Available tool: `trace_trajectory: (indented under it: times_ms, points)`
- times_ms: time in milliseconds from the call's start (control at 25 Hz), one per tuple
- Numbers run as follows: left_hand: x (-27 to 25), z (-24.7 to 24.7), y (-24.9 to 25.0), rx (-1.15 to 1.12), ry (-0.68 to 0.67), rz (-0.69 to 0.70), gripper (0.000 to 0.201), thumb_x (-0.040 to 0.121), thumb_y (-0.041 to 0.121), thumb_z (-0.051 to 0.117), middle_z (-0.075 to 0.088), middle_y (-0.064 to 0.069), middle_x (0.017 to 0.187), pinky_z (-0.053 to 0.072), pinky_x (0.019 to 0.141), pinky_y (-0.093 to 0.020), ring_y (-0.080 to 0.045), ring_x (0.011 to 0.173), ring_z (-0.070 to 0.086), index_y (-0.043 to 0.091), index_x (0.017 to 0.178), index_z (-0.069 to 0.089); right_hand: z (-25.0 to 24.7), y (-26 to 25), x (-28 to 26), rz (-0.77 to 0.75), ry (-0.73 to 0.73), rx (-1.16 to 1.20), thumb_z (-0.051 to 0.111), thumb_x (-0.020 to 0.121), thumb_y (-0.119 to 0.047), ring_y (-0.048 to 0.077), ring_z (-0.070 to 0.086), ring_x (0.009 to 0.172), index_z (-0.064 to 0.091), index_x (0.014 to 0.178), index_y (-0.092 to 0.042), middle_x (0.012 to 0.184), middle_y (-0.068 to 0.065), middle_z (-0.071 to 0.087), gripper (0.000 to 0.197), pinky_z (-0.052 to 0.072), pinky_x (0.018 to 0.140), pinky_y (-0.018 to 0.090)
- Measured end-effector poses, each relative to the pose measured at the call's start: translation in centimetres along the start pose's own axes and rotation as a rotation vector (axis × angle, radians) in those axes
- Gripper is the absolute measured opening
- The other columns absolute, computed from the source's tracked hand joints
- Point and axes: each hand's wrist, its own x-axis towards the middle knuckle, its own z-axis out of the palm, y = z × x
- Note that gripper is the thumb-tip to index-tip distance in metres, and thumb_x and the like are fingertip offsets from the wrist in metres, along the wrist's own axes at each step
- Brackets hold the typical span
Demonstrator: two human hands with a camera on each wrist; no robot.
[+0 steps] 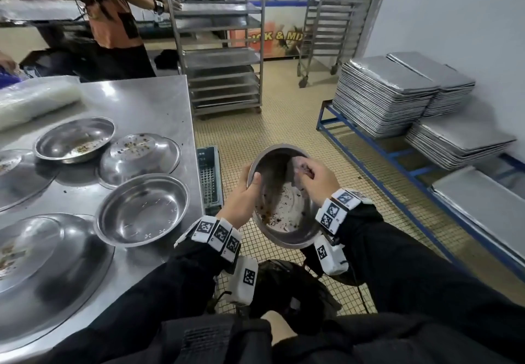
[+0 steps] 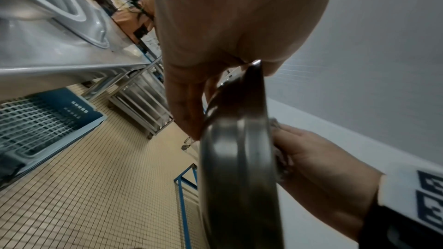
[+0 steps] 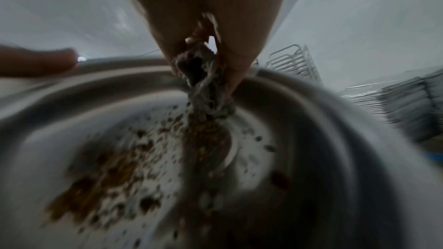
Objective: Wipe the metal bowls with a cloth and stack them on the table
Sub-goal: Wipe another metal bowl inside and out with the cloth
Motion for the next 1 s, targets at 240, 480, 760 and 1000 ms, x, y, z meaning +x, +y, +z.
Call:
trace_trajectory:
  times_ms: [240,480,760,1000]
  points:
    - [1.8,-0.1,0.0,-0.059,-0.029,0.056,0.031,0.102,0.045,0.032,0.054,0.007,0.118,0.046,0.095,-0.023,-0.013,0.112,0.055,0.046,0.132,0.028,2.9,-2.0,-2.0,-0.450,-0.240,-0.080,0.053,0.094,-0.013,0.014,0.051,0.117,0.056,0.128,-0.008,0.131,0.005,0.053,0.035,0.038,0.105,0.025]
    - [2.7,-1.3,-0.2,-0.077,-0.030,0.049,0.033,0.104,0.038,0.029,0.045,0.012,0.121,0.048,0.092,-0.019,-0.017,0.123,0.047,0.044,0.135,0.021,0.9,1.5,-1.5,-0.422,-0.466,-0.296,0.052,0.091,-0.008,0.017,0.056,0.108,0.060,0.120,-0.009,0.121,0.004,0.058,0.031,0.041,0.096,0.019]
    - [4.0,-0.6,1.3,-0.013,-0.049,0.086,0.034,0.103,0.038,0.036,0.062,-0.001,0.115,0.055,0.067,-0.018,-0.015,0.088,0.068,0.045,0.135,0.030,-2.1,2.8,4.1,-0.460,-0.087,-0.232,0.056,0.090,-0.004,0.023,0.054,0.115,0.056,0.130,-0.007,0.128,0.011,0.057,0.041,0.033,0.097,0.015]
    - [5.2,-0.2,2.3,-0.039,0.042,0.175,0.028,0.103,0.037,0.034,0.052,-0.005,0.127,0.059,0.076,-0.035,-0.027,0.105,0.063,0.059,0.120,0.036,1.6,6.0,2.3,-0.359,-0.192,-0.084,0.043,0.096,-0.041,0.023,0.050,0.124,0.059,0.127,-0.017,0.137,0.006,0.049,0.042,0.032,0.109,0.024]
